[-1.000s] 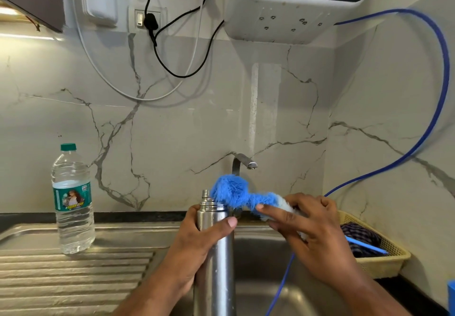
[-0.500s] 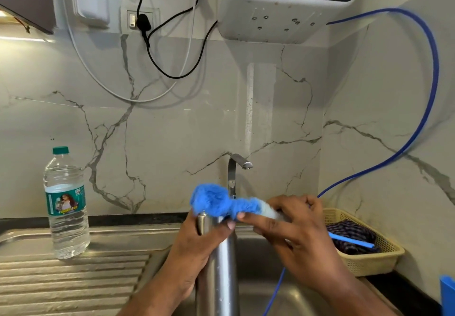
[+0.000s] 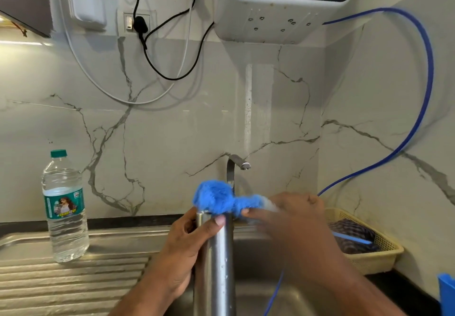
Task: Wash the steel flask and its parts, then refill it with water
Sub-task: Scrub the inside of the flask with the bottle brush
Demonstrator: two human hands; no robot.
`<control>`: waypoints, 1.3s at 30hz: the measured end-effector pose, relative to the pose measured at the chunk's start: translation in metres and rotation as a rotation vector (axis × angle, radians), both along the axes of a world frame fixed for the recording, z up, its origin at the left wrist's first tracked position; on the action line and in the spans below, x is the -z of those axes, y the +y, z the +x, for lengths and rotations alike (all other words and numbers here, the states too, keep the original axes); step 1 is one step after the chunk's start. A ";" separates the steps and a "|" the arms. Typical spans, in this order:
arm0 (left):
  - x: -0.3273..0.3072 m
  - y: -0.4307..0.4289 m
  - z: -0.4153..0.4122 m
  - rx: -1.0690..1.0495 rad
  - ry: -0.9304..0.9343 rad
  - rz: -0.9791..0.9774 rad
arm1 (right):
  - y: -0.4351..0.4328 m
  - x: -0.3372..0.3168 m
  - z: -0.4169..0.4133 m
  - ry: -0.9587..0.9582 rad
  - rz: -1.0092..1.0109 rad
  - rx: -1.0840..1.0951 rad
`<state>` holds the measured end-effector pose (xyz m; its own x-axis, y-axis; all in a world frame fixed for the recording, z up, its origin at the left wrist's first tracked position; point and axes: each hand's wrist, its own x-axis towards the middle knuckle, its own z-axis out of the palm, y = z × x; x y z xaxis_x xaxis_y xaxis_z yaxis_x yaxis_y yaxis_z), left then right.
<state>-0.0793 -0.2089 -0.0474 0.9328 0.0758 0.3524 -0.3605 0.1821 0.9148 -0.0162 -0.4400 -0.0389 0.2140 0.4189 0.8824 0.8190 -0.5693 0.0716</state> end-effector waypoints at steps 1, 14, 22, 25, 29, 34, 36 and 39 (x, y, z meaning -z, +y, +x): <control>0.001 0.003 0.001 0.004 0.010 -0.027 | -0.007 0.001 0.005 0.026 0.031 0.025; -0.002 0.011 0.001 -0.007 0.022 -0.025 | -0.008 0.007 0.009 0.144 0.103 -0.006; -0.005 0.006 0.002 -0.055 0.018 -0.159 | -0.007 0.008 0.013 0.157 0.103 -0.004; -0.004 0.001 0.001 -0.030 0.066 -0.177 | -0.002 0.011 0.009 0.176 0.099 -0.045; -0.006 -0.001 -0.002 -0.027 0.047 -0.124 | 0.010 0.007 -0.001 0.149 0.063 -0.079; -0.007 0.007 -0.003 -0.012 0.027 -0.138 | -0.005 0.009 0.010 0.229 0.112 -0.074; -0.007 0.005 -0.003 -0.017 0.017 -0.112 | 0.005 0.005 -0.001 0.210 0.104 -0.104; -0.007 0.003 -0.003 -0.052 0.004 -0.106 | 0.011 0.005 -0.003 0.197 0.089 -0.116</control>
